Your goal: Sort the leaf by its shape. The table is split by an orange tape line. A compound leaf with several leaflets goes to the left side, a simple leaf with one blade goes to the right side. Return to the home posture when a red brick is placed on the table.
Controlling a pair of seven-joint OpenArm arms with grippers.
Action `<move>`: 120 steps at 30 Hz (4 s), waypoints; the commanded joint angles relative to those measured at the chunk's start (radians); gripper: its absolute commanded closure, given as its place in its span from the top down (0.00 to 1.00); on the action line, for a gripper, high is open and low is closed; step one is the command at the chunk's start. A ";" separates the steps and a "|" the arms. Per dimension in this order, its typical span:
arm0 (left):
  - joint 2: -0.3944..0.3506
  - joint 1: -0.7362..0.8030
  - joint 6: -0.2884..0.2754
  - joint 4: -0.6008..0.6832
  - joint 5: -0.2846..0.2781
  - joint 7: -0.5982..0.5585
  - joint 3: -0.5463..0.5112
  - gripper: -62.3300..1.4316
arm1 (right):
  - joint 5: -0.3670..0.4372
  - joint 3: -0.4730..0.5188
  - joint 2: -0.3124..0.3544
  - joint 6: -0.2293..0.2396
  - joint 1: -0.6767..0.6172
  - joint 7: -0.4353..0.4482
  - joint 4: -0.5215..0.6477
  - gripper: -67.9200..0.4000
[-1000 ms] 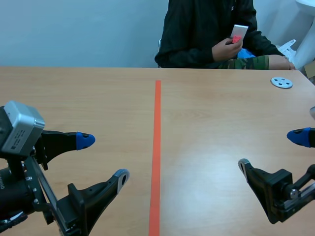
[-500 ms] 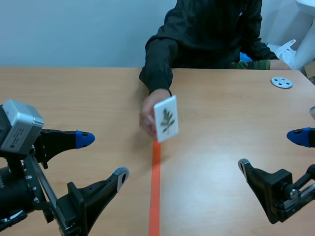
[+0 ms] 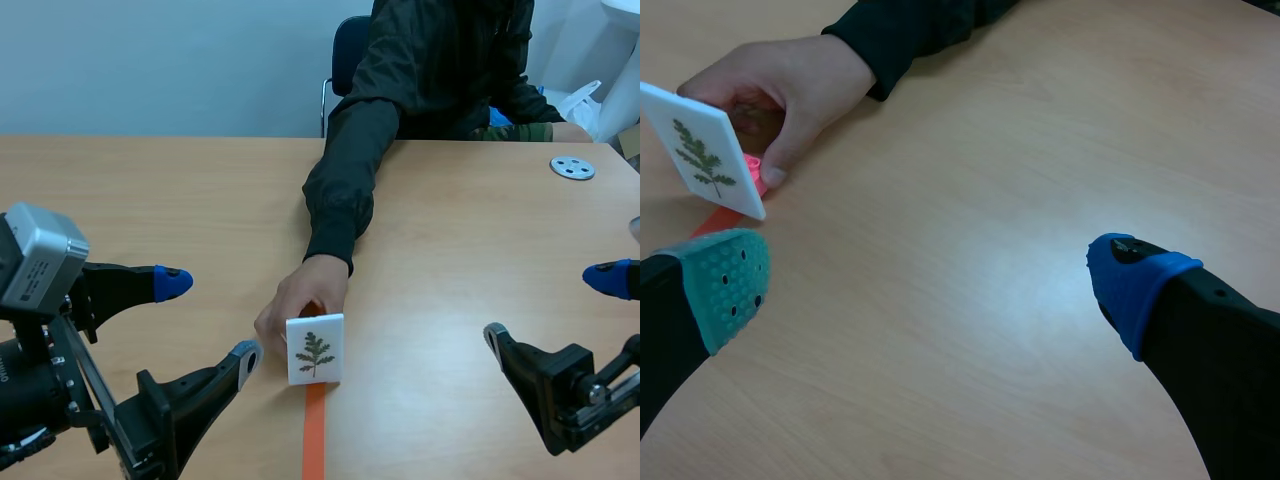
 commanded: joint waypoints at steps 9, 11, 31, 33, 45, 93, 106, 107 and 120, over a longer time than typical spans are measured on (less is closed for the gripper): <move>-0.005 -0.003 -0.003 0.004 -0.010 -0.014 -0.003 0.99 | 0.004 -0.001 0.008 0.037 0.074 -0.047 0.005 1.00; -0.005 -0.003 -0.003 0.004 -0.010 -0.014 -0.003 0.99 | 0.004 -0.001 0.009 0.068 0.088 -0.062 0.005 1.00; -0.005 -0.003 -0.002 0.004 -0.010 -0.014 -0.003 0.99 | 0.003 -0.283 0.044 0.207 0.342 0.002 -0.263 1.00; -0.005 -0.003 -0.002 0.004 -0.010 -0.014 -0.003 0.99 | -0.005 -0.330 0.043 0.207 0.381 0.027 -0.304 1.00; -0.005 -0.003 -0.002 0.004 -0.010 -0.014 -0.003 0.99 | -0.216 -0.594 -0.020 0.200 0.592 0.253 -0.580 1.00; -0.005 -0.003 0.021 0.003 -0.010 -0.014 -0.003 0.99 | -0.346 -0.740 -0.113 0.095 0.690 0.421 -0.734 0.02; -0.005 -0.003 0.021 0.003 -0.010 -0.014 -0.003 0.99 | -0.231 -0.443 -0.108 0.200 0.678 0.392 -0.684 0.02; -0.005 -0.003 0.021 0.003 -0.010 -0.014 -0.003 0.99 | -0.212 -0.408 -0.108 0.204 0.672 0.393 -0.684 0.02; -0.005 -0.003 0.021 0.003 -0.010 -0.014 -0.003 0.99 | -0.046 0.011 -0.101 0.281 0.629 0.291 -0.684 0.02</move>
